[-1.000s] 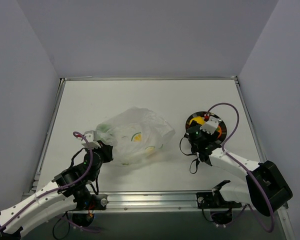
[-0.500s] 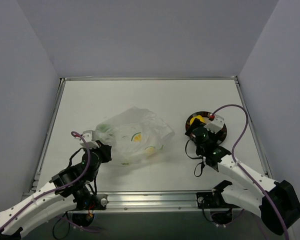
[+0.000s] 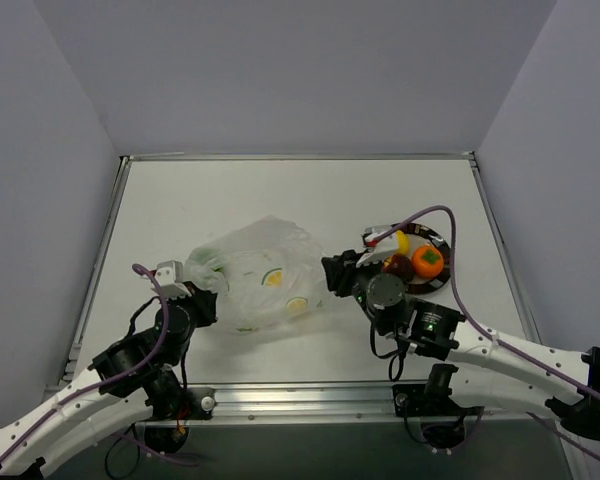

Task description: Take the fake fruits out of the plastic bag

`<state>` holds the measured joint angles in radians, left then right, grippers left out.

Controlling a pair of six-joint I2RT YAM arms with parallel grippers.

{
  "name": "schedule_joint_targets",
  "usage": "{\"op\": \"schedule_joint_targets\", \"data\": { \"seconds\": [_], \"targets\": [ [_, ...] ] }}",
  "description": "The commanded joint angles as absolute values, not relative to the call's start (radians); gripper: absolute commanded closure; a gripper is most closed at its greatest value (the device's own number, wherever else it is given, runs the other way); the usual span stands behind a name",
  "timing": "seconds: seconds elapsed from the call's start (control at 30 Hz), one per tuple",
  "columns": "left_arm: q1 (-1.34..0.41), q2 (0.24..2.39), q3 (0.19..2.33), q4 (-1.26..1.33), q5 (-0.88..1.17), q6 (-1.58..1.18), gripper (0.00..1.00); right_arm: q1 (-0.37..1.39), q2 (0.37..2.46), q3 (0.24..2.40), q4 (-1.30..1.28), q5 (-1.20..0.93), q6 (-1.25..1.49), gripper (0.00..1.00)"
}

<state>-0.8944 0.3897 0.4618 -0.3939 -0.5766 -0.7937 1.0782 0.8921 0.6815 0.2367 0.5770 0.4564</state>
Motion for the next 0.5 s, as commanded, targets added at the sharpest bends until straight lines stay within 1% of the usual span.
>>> {"op": "schedule_joint_targets", "data": {
  "seconds": [0.0,0.03,0.1,0.13,0.17,0.2,0.27,0.37,0.43,0.47],
  "targets": [
    [-0.888,0.383,0.525,-0.439,-0.601,-0.804,0.98,1.199,0.972,0.765,0.359,0.540,0.325,0.75],
    [-0.887,0.382,0.523,-0.442,-0.603,-0.805,0.98,1.254,0.992,0.782,0.374,0.528,0.305,0.77],
    [-0.887,0.382,0.522,-0.449,-0.607,-0.807,0.98,1.301,1.047,0.811,0.405,0.531,0.264,0.77],
    [-0.888,0.380,0.523,-0.449,-0.606,-0.810,0.98,1.328,1.066,0.842,0.411,0.497,0.253,0.81],
    [-0.888,0.380,0.523,-0.449,-0.604,-0.811,0.98,1.334,1.086,0.853,0.429,0.465,0.244,0.81],
    [-0.887,0.379,0.525,-0.448,-0.603,-0.811,0.98,1.335,1.133,0.859,0.448,0.434,0.248,0.82],
    [-0.887,0.377,0.528,-0.445,-0.601,-0.813,0.98,1.333,1.189,0.862,0.513,0.358,0.259,0.87],
    [-0.888,0.373,0.543,-0.457,-0.600,-0.810,0.98,1.322,1.345,0.868,0.589,0.322,0.267,0.90],
    [-0.887,0.367,0.551,-0.469,-0.600,-0.807,0.98,1.292,1.400,0.870,0.651,0.287,0.282,0.92],
    [-0.887,0.364,0.554,-0.474,-0.600,-0.807,0.98,1.249,1.449,0.874,0.670,0.241,0.293,0.94]
  ]
}}
